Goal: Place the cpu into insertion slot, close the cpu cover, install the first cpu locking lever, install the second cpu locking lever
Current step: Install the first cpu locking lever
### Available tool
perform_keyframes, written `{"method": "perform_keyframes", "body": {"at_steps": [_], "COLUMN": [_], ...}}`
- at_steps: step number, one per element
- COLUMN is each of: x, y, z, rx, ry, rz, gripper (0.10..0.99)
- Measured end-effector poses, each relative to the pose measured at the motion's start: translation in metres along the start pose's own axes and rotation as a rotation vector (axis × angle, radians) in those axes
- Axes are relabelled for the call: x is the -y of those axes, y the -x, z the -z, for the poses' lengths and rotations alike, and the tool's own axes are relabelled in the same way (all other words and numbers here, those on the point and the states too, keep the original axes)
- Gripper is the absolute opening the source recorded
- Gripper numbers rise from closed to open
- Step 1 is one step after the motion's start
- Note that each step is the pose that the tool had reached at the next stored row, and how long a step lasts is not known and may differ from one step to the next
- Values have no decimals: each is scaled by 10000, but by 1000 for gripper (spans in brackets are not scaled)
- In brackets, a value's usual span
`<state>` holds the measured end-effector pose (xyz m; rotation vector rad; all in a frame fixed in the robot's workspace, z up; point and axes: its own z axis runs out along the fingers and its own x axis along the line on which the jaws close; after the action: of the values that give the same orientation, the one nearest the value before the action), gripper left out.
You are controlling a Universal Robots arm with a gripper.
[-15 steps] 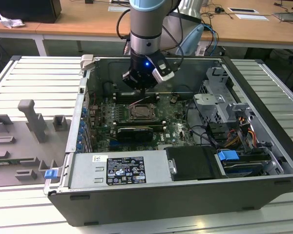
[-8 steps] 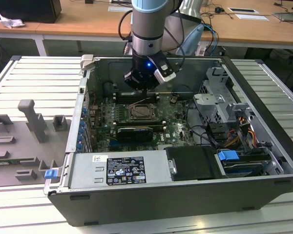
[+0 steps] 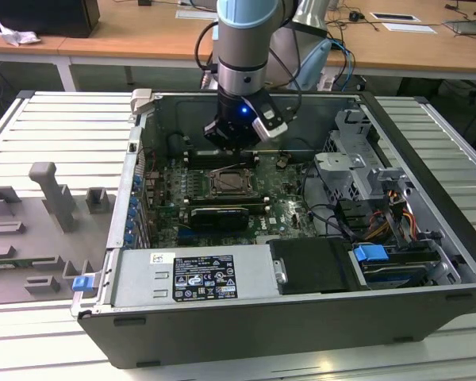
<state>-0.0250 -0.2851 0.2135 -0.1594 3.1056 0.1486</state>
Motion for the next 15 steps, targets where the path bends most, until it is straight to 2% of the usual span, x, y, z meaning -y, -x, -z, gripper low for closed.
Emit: {"method": "perform_keyframes", "body": {"at_steps": [6,12,15], "x": [6,10,12], "y": [8,15,18], "z": [-51,-87,-114], "rx": [-7,-26,-39], "ry": [-62,-245,-382], "rz": [2,7,9], "gripper": [106,106,106]}}
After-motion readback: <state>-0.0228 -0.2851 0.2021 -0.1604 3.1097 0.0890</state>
